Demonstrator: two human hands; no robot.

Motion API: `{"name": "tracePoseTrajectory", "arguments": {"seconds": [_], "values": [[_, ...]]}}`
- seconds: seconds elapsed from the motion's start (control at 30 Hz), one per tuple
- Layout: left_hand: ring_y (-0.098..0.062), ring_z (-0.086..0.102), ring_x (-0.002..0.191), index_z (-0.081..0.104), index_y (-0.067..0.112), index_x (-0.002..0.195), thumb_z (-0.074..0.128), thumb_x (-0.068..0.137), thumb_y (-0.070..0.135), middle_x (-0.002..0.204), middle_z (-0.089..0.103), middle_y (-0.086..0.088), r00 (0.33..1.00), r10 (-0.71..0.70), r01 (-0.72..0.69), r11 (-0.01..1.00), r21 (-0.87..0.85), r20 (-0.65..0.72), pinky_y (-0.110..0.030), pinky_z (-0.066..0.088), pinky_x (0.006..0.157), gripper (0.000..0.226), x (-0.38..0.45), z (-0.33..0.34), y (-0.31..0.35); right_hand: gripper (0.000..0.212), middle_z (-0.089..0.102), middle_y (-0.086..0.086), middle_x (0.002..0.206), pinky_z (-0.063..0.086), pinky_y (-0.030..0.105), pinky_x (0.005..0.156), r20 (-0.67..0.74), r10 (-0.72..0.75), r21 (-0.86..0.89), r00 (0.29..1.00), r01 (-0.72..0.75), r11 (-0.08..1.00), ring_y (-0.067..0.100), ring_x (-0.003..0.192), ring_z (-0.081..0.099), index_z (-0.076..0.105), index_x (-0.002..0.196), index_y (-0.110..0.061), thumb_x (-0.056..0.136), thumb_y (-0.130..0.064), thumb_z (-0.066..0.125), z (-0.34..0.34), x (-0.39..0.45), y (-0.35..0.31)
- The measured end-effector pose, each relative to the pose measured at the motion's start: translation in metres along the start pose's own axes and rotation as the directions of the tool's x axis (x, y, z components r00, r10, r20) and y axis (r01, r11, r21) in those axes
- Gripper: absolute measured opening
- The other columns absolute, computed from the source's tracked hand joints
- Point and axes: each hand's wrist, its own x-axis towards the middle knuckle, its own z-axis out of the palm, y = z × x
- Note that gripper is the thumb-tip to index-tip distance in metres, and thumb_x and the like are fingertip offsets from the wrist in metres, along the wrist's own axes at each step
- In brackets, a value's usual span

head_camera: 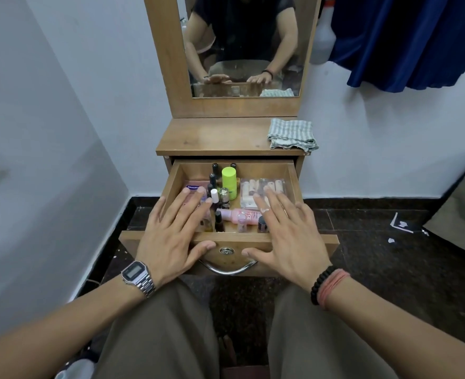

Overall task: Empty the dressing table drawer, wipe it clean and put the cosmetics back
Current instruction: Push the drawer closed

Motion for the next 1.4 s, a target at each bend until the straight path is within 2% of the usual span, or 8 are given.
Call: {"name": "tracePoseTrajectory", "arguments": {"seconds": [0.17,0.37,0.7,0.9,1.03,1.13,1.23,1.4], "values": [[-0.022,0.021,0.144,0.025,0.021,0.150,0.029,0.092,0.063,0.156,0.025,-0.003,1.000,-0.006,0.005,1.000,0.030,0.012,-0.055,0.028,0.109,0.071,0.012,0.011,-0.004,0.101,0.018,0.008,0.160,0.019,0.049,0.112,-0.050,-0.027,-0.061,0.998,0.024,0.998,0.024,0.147,0.020,0.027,0.152,-0.016,0.076,-0.084,0.034,0.008,0.013,0.009],[-0.022,0.022,0.144,0.026,0.020,0.150,0.023,0.093,0.063,0.157,0.023,-0.003,0.999,-0.015,0.011,0.998,0.069,0.048,-0.054,0.027,0.110,0.071,0.040,0.031,-0.018,0.103,0.014,0.007,0.161,0.016,0.047,0.115,-0.098,-0.025,-0.091,0.995,0.016,0.996,0.024,0.148,0.017,0.023,0.153,-0.017,0.076,-0.084,0.033,0.019,0.047,0.022],[-0.025,0.015,0.146,0.020,0.016,0.151,0.016,0.093,0.064,0.158,0.019,-0.002,0.996,-0.046,0.036,0.993,0.114,0.083,-0.049,0.017,0.116,0.076,0.099,0.070,-0.043,0.105,0.011,0.005,0.162,0.010,0.046,0.115,-0.111,-0.034,-0.095,0.993,0.023,0.995,0.021,0.149,0.009,0.015,0.154,-0.020,0.074,-0.085,0.031,0.033,0.118,0.048],[-0.027,0.017,0.145,0.016,0.012,0.152,0.005,0.091,0.066,0.158,0.019,-0.005,0.987,-0.071,0.056,0.992,0.112,0.144,-0.047,0.012,0.118,0.081,0.130,0.085,-0.058,0.098,0.012,0.003,0.162,0.004,0.046,0.116,-0.099,-0.082,-0.100,0.992,0.072,0.992,0.018,0.149,0.009,0.013,0.154,-0.019,0.080,-0.080,0.032,0.038,0.153,0.062],[-0.026,0.041,0.132,0.032,0.009,0.146,0.022,0.094,0.060,0.146,0.043,-0.008,0.995,-0.026,0.021,0.998,0.052,0.094,-0.042,0.023,0.114,0.074,0.143,0.092,-0.065,0.082,0.026,0.004,0.156,0.009,0.047,0.115,-0.142,-0.095,-0.103,0.985,0.080,0.991,0.020,0.145,0.020,0.024,0.150,-0.018,0.086,-0.067,0.042,0.045,0.166,0.063],[-0.028,0.046,0.125,0.040,0.013,0.141,0.036,0.094,0.053,0.139,0.049,-0.006,0.999,-0.033,0.033,0.999,-0.006,-0.003,-0.042,0.032,0.107,0.062,0.145,0.098,-0.065,0.072,0.031,0.007,0.153,0.014,0.046,0.113,-0.195,-0.076,-0.085,0.978,0.060,0.995,0.023,0.143,0.026,0.030,0.147,-0.016,0.089,-0.049,0.056,0.055,0.167,0.060],[-0.028,0.050,0.118,0.046,0.015,0.135,0.055,0.089,0.041,0.134,0.053,-0.004,0.996,-0.057,0.056,0.998,-0.018,-0.074,-0.042,0.035,0.102,0.054,0.147,0.100,-0.061,0.067,0.036,0.008,0.150,0.017,0.046,0.111,-0.233,-0.056,-0.096,0.971,0.034,0.995,0.026,0.140,0.030,0.034,0.146,-0.014,0.087,-0.033,0.062,0.062,0.169,0.057],[-0.028,0.054,0.111,0.054,0.014,0.126,0.071,0.077,0.028,0.126,0.058,-0.003,0.992,-0.077,0.078,0.997,0.004,-0.105,-0.040,0.041,0.092,0.053,0.152,0.102,-0.061,0.065,0.039,0.008,0.147,0.022,0.046,0.110,-0.261,-0.060,-0.131,0.964,0.026,0.991,0.027,0.137,0.034,0.036,0.144,-0.014,0.086,-0.025,0.062,0.065,0.170,0.058]]}}
